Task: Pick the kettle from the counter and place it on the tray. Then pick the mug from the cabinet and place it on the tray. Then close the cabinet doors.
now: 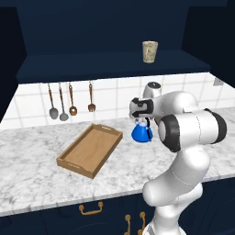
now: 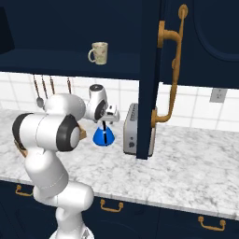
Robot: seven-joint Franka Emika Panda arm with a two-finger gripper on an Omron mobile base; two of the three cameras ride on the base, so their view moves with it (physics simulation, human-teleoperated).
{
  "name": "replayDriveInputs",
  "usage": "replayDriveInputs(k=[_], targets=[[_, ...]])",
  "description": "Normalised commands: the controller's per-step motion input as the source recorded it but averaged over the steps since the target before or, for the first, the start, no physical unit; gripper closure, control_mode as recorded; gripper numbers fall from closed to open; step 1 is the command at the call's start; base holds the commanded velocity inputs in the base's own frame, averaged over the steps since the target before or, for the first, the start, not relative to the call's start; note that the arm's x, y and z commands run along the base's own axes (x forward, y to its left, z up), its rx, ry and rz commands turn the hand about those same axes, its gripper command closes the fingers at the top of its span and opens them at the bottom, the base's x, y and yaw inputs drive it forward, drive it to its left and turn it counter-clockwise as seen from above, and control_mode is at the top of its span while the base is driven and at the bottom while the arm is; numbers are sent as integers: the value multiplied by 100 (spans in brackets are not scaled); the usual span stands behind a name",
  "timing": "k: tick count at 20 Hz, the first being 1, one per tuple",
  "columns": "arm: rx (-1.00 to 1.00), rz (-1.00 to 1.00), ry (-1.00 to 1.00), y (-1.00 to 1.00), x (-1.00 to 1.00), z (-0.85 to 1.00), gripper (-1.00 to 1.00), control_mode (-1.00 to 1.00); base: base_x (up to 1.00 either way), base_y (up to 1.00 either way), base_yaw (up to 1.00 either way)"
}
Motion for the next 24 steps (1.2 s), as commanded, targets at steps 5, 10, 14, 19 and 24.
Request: replayDriveInputs(k=[5,10,14,19,24], targets=[[0,0,0,0,-9,-26,100,-100,0,0,0],[0,0,0,0,-19,-21,100,-100,0,0,0],[0,0,-1,0,-39,-18,100,-100,0,0,0],[0,0,-9,1,-55,4,100,-100,0,0,0],[0,0,-16,8,-59,42,100,-100,0,0,0]])
